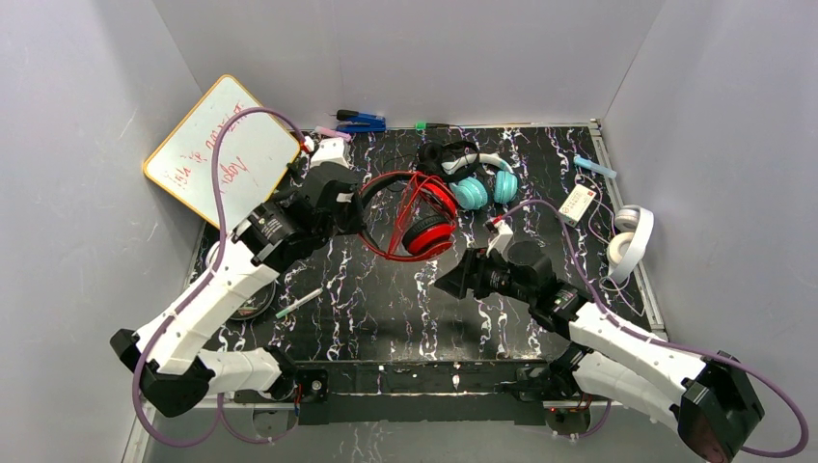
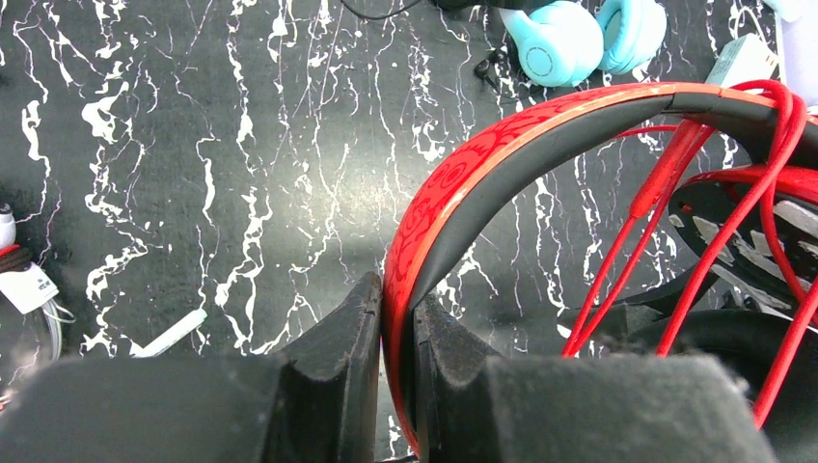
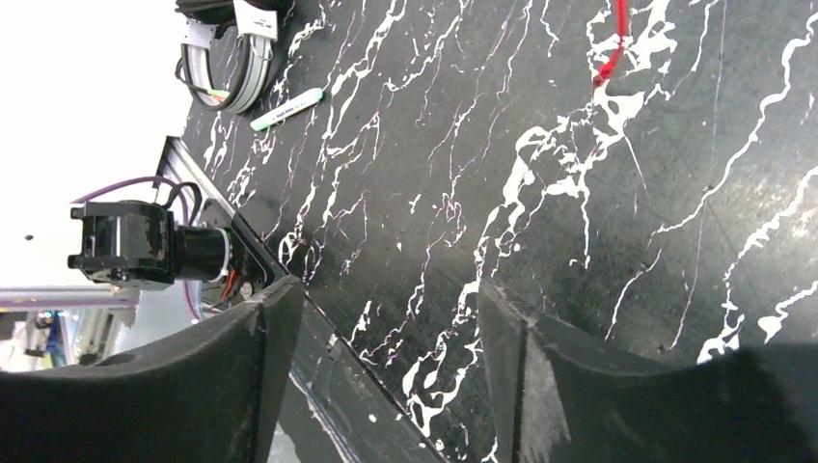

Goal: Wrap the headphones
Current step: Wrap the headphones cable around the headphones.

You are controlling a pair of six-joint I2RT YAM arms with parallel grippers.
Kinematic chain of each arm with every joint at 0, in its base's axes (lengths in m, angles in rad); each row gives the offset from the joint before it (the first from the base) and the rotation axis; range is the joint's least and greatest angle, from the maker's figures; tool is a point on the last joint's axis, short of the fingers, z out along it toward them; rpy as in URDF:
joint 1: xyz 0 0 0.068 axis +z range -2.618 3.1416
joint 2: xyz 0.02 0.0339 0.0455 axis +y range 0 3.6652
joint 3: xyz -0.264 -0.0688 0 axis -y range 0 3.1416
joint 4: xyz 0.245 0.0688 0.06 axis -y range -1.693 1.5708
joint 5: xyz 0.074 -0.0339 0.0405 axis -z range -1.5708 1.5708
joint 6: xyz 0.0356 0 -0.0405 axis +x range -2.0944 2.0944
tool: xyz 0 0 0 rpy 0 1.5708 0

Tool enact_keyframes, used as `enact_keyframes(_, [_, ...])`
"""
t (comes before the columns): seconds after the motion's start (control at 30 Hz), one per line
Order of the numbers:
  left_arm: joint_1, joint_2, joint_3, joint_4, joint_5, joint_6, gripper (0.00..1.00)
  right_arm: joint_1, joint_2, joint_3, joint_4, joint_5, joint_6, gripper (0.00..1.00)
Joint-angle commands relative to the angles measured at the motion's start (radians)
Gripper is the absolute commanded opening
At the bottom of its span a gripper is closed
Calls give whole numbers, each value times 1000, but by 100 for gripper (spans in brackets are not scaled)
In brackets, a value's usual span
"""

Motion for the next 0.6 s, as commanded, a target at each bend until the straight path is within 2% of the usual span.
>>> enact_keyframes(0.0, [-1, 23, 97, 0, 4, -48, 0, 1, -4, -17, 171, -2, -59, 77])
enact_keyframes(0.13, [-1, 52, 161, -12, 16, -48, 0, 2, 8, 11, 147, 135, -115, 79])
enact_keyframes(0.2, [-1, 65, 183, -12, 23, -48, 0, 3, 21, 30, 141, 218, -138, 84])
enact_keyframes(0.3, [-1, 79, 211, -13, 31, -47, 0, 3, 54, 38, 195, 235, -205, 90])
enact_keyframes(0.57, [-1, 100, 277, -26, 41, -51, 0, 2, 158, 66, 338, 194, -285, 83])
